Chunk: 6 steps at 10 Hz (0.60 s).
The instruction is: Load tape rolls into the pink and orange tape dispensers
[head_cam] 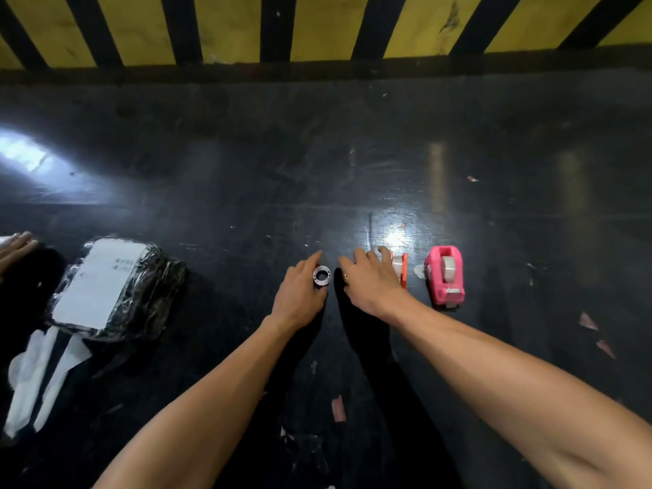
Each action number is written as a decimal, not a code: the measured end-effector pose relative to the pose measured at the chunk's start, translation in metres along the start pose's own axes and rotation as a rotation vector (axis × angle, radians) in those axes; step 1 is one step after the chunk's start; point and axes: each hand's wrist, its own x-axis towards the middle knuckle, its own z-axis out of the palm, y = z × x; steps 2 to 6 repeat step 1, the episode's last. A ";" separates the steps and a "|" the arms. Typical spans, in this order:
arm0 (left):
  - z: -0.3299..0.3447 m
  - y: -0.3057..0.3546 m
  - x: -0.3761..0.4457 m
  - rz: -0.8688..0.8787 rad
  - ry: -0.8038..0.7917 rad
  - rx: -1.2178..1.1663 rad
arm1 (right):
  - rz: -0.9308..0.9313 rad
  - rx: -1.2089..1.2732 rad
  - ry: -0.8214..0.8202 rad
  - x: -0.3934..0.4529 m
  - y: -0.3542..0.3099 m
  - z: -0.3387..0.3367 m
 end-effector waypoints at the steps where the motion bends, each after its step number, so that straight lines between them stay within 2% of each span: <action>1: -0.002 0.004 -0.019 0.013 0.063 0.060 | 0.011 0.006 0.086 -0.017 -0.005 -0.003; 6: -0.002 0.004 -0.019 0.013 0.063 0.060 | 0.011 0.006 0.086 -0.017 -0.005 -0.003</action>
